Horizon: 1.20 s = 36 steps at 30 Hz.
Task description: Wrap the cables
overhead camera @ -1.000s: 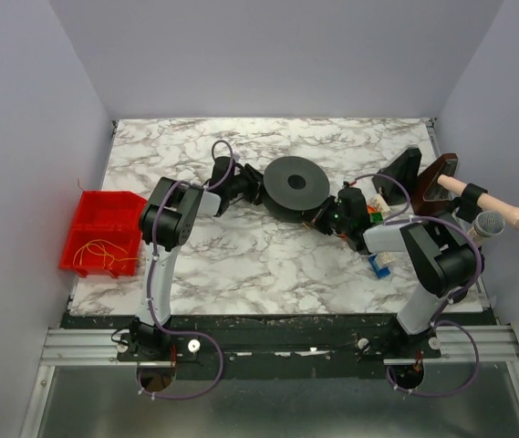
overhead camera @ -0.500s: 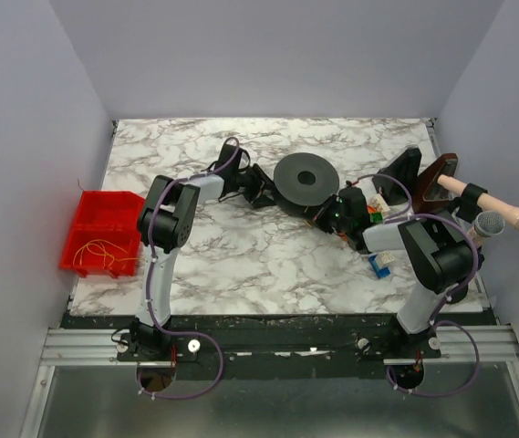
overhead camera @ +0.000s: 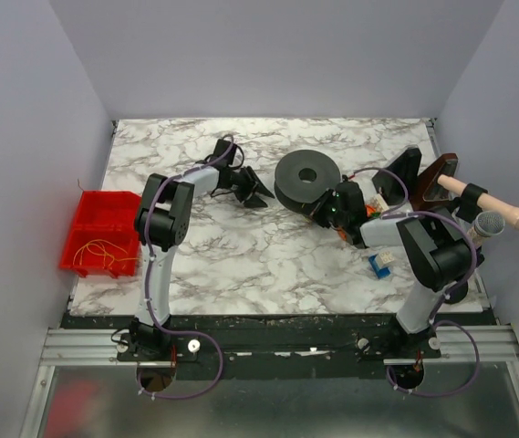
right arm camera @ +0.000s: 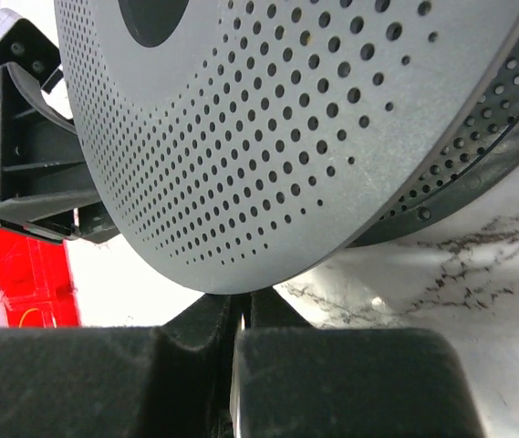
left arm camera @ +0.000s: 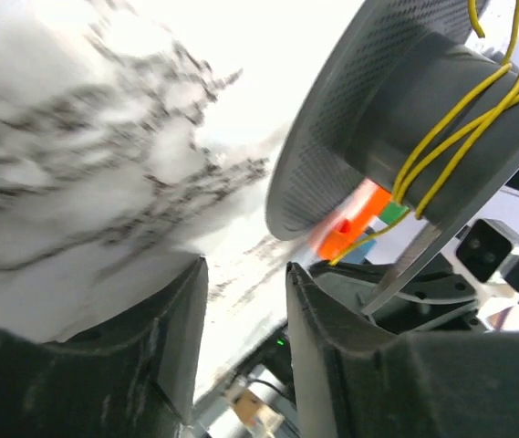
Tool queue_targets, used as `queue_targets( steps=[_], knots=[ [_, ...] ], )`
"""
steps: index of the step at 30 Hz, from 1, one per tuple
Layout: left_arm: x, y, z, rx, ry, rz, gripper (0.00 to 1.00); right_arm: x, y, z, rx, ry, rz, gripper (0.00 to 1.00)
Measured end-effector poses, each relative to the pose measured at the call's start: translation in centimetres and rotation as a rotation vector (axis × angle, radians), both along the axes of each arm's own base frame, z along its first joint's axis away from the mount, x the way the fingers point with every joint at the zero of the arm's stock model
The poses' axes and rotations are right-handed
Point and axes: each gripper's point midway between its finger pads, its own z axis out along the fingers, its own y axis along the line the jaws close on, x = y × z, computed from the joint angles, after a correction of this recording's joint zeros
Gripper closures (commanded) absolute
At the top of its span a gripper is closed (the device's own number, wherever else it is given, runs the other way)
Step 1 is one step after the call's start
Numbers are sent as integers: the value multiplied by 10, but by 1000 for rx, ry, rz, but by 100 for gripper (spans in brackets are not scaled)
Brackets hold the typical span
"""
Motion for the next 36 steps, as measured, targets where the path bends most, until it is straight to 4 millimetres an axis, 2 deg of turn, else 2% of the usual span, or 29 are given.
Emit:
queue_targets(
  steps=[4,8,10,14,17,19,20,21,23,25,32,36],
  knots=[
    [14,23,4,64,-48,-8,64,8,4,-2,31,17,-19,80],
    [28,33,16,99,-148,-49,64,11,8,-10,78,47,-46,60],
    [25,31,17,104,-169,-72,64,12,9,-13,96,63,-59,53],
    [9,29,4,122,-160,-120,65,19,12,-4,145,61,-87,47],
    [0,28,-3,134,-144,-146,66,20,10,-3,168,77,-124,37],
    [-2,29,-3,140,-151,-158,65,18,7,-2,163,96,-149,25],
    [-3,30,-4,146,-162,-171,65,16,4,-1,158,109,-164,15],
    [-3,31,-3,147,-168,-175,64,15,2,2,155,116,-175,13],
    [-3,31,0,153,-191,-191,62,12,-2,10,146,117,-187,0],
    [-2,32,5,155,-223,-207,60,10,-3,14,137,123,-189,0],
    [1,31,35,156,-378,-277,55,0,-10,9,103,177,-206,0],
    [1,28,53,148,-472,-327,56,-7,-18,12,47,166,-201,0]
  ],
)
